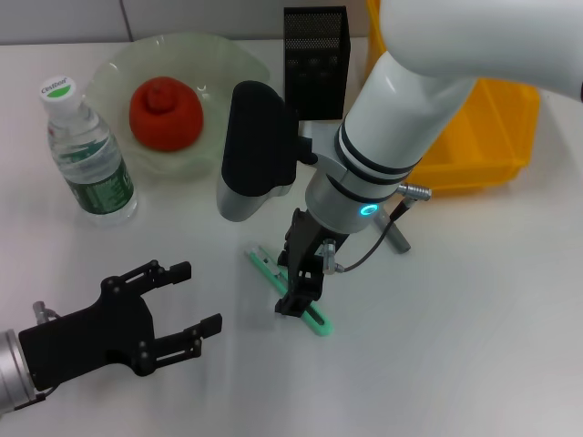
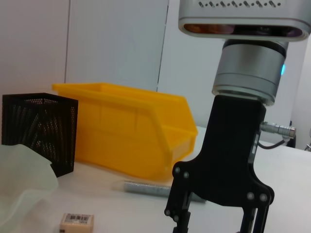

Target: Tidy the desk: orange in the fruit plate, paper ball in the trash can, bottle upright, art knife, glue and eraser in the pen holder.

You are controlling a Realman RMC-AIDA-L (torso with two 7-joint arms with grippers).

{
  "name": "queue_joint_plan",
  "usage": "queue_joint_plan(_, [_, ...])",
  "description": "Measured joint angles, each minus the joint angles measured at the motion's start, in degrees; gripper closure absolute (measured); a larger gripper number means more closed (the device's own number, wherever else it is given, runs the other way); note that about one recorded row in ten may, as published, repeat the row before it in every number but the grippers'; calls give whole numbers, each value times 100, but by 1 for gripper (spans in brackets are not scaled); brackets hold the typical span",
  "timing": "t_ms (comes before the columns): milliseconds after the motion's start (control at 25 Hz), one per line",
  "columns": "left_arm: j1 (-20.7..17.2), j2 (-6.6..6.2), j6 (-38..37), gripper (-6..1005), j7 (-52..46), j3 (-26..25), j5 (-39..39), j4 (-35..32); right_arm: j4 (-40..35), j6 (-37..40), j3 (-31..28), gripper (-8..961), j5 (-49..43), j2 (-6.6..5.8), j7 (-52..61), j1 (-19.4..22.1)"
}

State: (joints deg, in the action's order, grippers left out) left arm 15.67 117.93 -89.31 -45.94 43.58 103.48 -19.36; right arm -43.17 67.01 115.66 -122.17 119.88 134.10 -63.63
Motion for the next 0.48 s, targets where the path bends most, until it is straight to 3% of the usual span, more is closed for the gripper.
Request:
queue_joint_plan(200, [1, -36, 1, 197, 1, 46, 64, -47, 2, 35, -1, 304, 0, 0, 2, -12])
queue_joint_plan(280, [24, -167, -33, 197, -97, 43, 186, -107, -2, 58, -6, 304, 0, 0, 2, -21])
queue_joint_plan(480, [47, -268, -55, 197, -231, 45, 334, -287, -14, 78, -9, 304, 0, 0, 15, -37])
